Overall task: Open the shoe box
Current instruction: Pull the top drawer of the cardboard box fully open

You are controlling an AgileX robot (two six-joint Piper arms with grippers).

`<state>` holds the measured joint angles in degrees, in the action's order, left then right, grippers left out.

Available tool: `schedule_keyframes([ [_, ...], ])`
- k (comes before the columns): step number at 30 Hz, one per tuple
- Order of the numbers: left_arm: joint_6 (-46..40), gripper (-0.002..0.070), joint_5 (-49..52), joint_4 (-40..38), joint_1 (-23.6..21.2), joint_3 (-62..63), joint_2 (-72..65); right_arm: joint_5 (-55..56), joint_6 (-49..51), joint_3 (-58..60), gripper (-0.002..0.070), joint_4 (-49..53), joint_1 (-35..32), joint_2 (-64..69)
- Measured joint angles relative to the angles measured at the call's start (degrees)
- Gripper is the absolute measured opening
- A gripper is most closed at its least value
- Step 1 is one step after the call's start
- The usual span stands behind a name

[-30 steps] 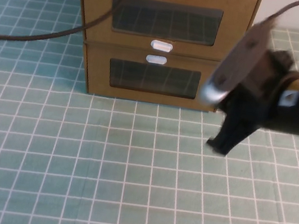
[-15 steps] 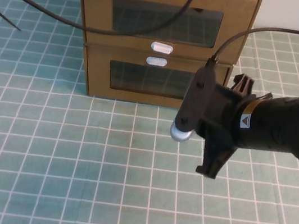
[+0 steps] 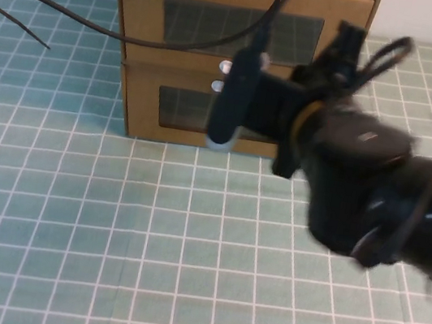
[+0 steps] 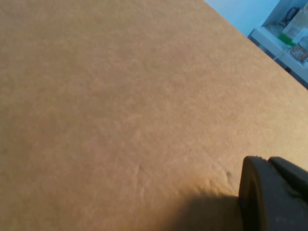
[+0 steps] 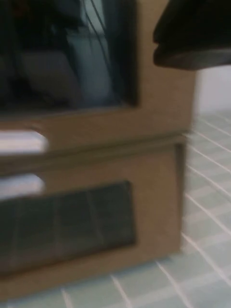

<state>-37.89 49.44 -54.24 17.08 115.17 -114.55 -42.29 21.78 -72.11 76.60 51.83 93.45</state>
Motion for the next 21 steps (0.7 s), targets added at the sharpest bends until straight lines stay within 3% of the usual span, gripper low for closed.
schedule_keyframes([
  [3,0.00,-0.0005,0.14,-0.61,0.00,0.00,-0.11,0.95,11.37,-0.74,-0.0013,12.45,0.86,4.91],
  [8,0.08,-0.0005,1.11,-0.85,0.00,0.13,-0.11,1.43,17.01,-2.12,-0.0001,17.02,1.00,12.85],
  [16,0.08,-0.0005,1.75,-0.85,-0.09,0.37,-0.11,-0.73,22.33,-6.12,0.0208,17.47,0.60,17.63],
  [21,0.08,-0.0005,1.75,-1.07,-0.09,0.37,-0.11,1.95,23.02,-8.93,0.0251,17.66,-1.47,18.23],
])
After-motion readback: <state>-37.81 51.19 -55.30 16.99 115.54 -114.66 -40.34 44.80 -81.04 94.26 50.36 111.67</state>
